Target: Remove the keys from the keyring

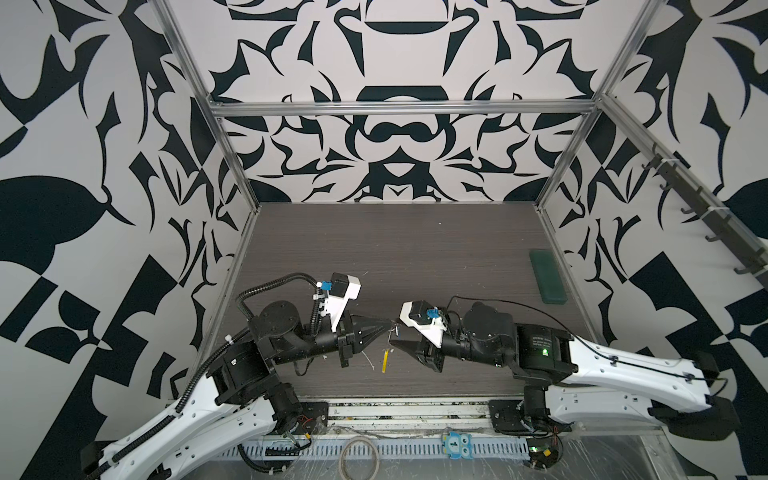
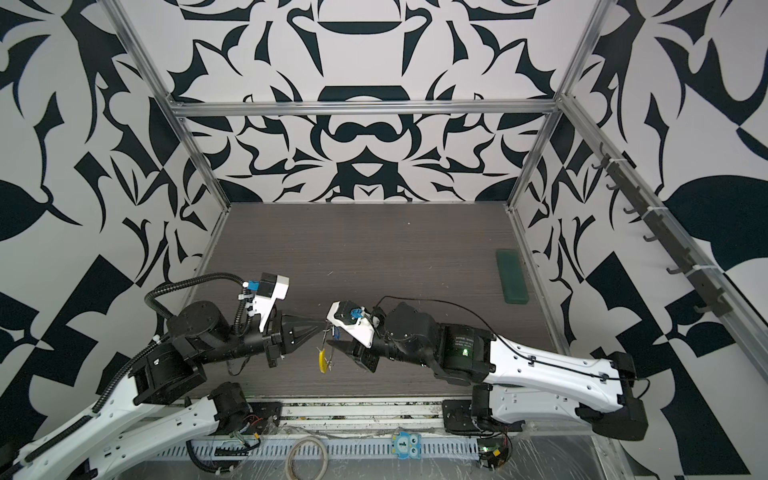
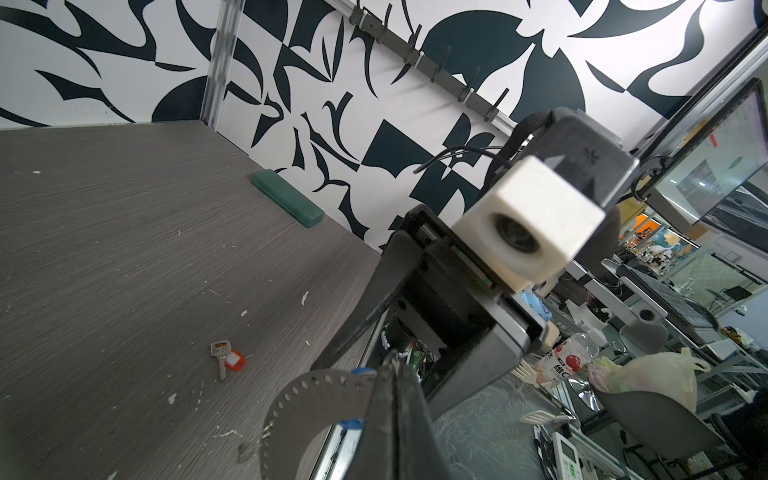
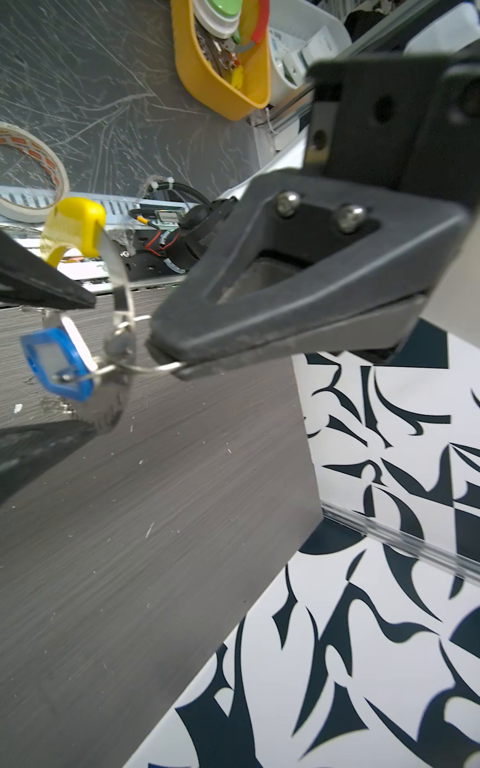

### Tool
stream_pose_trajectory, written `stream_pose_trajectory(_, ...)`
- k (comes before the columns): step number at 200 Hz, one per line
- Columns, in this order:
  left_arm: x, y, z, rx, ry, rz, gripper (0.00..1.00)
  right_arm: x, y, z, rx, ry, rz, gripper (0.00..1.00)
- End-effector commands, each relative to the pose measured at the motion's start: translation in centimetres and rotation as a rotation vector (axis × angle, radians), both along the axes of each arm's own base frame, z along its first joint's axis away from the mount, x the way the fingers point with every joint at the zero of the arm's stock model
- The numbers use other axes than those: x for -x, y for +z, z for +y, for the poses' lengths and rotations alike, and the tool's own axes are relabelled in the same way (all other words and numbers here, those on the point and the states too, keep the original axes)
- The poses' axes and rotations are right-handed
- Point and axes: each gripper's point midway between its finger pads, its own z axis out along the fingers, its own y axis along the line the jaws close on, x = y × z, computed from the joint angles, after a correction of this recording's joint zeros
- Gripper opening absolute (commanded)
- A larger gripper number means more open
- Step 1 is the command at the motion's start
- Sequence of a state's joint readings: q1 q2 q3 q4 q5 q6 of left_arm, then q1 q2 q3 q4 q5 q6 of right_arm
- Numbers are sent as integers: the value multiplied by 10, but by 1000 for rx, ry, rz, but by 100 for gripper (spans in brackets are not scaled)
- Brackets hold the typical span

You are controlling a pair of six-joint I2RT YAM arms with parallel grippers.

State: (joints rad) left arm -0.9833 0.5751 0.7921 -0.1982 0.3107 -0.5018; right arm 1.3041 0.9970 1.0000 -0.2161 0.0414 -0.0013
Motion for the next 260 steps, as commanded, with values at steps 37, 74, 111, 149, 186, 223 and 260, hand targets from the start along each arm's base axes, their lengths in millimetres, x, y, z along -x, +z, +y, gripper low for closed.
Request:
stream_pose_trajectory(37, 0, 4, 0, 32, -1, -11, 0, -3, 37, 6, -71, -5, -59, 40)
stream_pose_trajectory(74, 0, 3, 2, 32, 8, -14, 0, -4, 37, 0, -60, -13, -69, 30)
stream_pose_trajectory(111, -1, 3, 3, 32, 15, -21, 0, -3, 37, -3, -53, -14, -68, 27)
stream_pose_trajectory(149, -1, 2, 3, 29, 13, -19, 0, -5, 39, -6, -46, -26, -79, 22)
stream_pose_trajectory(186, -2, 3, 2, 30, 19, -19, 0, -5, 39, -5, -37, -20, -79, 10)
stream_pose_trajectory(223, -7, 5, 4, 63, 53, -25, 0, -2, 39, 2, -45, -1, -78, 0)
stream_pose_trajectory(260, -13, 11, 13, 157, 112, -73, 0, 1, 37, 10, -49, 6, -89, 0)
